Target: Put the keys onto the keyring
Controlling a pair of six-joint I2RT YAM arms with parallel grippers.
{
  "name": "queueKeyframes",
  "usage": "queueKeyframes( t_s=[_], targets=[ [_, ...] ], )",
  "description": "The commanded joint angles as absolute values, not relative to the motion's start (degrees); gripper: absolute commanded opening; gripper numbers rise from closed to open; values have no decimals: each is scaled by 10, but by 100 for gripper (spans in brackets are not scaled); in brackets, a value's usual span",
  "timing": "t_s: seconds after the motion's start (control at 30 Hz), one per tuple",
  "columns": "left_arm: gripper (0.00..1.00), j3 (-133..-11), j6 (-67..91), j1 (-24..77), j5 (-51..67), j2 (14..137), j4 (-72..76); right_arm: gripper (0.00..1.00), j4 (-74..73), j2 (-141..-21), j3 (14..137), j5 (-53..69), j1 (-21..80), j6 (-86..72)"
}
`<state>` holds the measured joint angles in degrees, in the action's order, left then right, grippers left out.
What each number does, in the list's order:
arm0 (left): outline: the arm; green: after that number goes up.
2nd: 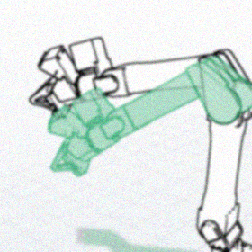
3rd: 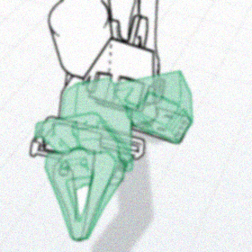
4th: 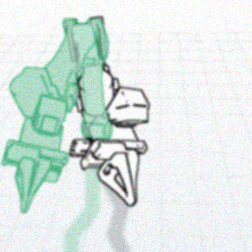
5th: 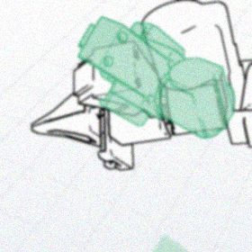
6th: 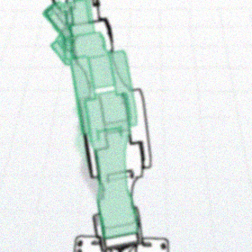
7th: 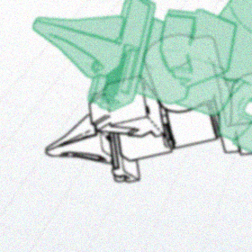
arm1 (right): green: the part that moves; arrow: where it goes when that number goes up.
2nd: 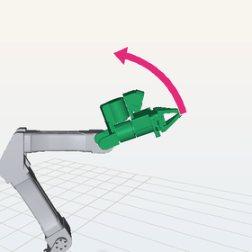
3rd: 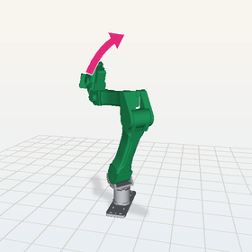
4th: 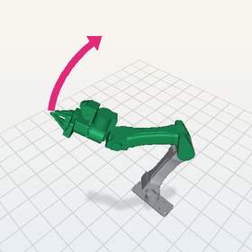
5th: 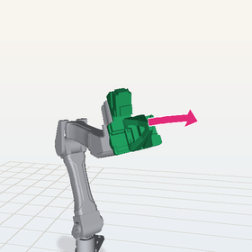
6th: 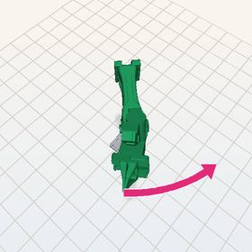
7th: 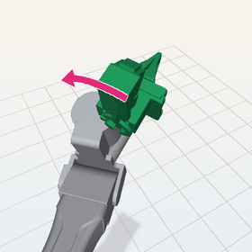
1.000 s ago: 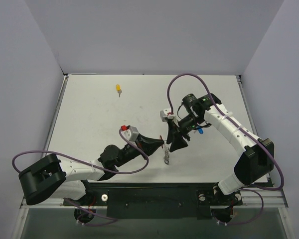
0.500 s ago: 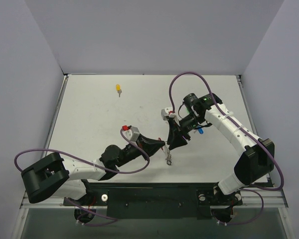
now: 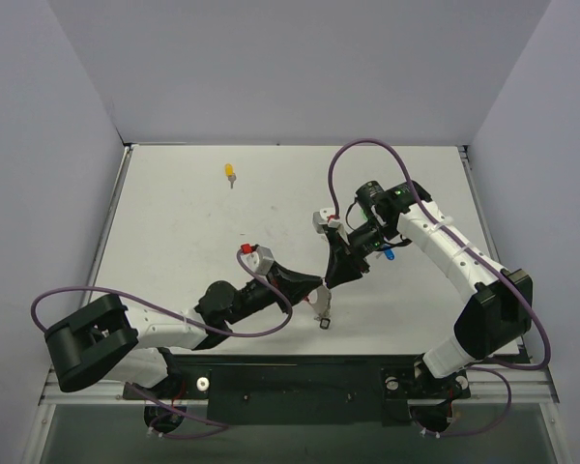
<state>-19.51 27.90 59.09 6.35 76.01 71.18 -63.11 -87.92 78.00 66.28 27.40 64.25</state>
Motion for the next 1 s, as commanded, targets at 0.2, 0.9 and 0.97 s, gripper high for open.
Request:
queueKeyframes(
  t_s=[0.2,0.9,0.97],
  targets=[
    [0,-221,283,589,74,766,766,2,-644,-870,788,688,274,637],
    [49,-235,259,528,147,624,458,0,-643,-889,845,525,318,525],
    [54,-247,225,524,165,602,394,0,-645,-890,850,499,323,519]
  ],
)
